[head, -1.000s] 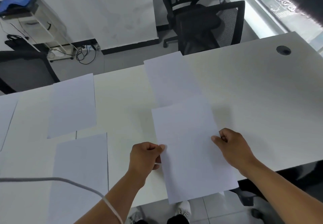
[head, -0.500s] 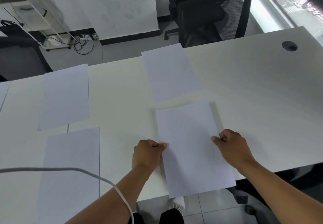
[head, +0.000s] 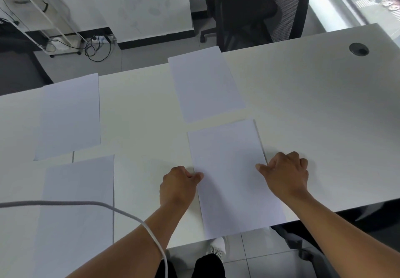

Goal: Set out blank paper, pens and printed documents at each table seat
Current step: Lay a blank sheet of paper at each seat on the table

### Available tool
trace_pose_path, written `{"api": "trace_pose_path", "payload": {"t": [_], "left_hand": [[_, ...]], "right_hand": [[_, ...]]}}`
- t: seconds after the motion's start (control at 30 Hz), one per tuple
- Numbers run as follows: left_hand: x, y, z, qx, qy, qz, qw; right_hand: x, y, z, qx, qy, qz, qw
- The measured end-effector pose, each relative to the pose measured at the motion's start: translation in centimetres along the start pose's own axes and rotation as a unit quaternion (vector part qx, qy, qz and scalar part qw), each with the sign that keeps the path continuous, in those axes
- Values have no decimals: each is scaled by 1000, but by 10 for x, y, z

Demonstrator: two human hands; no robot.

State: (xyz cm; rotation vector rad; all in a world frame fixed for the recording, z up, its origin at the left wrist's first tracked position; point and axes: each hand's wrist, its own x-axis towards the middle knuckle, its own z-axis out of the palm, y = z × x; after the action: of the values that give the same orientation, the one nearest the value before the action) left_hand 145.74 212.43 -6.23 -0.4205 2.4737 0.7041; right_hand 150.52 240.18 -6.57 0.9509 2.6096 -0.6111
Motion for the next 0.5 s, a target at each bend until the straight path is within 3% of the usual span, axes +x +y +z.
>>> {"api": "trace_pose_path", "payload": {"t": [0.3,0.5], "left_hand": [[-2,-1,-1,5,-2,-1,1000],[-4,-1,-5,-58,-12,-12,998]], "right_hand": [[5,8,0,40,-16,2,999],[5,12,1,39,-15,-15,999]]}}
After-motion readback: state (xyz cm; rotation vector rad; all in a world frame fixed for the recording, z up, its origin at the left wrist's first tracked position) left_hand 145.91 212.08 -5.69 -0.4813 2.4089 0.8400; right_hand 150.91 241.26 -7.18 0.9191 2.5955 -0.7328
